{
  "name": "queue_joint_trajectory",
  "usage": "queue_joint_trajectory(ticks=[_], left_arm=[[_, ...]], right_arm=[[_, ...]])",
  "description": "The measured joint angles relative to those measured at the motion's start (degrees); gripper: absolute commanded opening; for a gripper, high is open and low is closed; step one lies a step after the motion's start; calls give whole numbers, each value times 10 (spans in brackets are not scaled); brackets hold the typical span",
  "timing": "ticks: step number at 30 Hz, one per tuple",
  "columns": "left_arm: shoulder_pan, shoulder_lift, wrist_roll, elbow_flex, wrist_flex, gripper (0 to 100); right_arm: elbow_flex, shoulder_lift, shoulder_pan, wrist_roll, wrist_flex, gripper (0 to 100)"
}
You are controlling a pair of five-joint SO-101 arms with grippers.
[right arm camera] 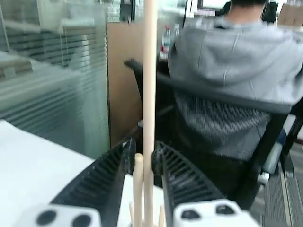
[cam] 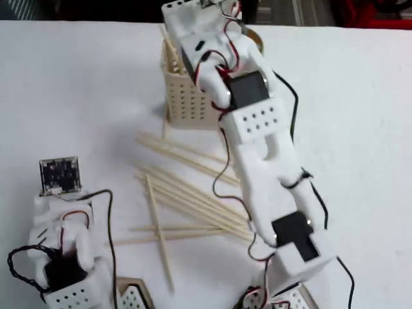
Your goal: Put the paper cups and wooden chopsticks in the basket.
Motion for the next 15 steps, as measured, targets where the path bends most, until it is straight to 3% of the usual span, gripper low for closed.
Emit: queue_joint_trajectory(ticks=[10, 15], left_arm=[[0, 0, 0, 0, 0, 28], [0, 0, 0, 0, 0, 28]], right_arm=[[0, 92, 5, 0, 3, 22], [0, 108, 5, 0, 54, 39]])
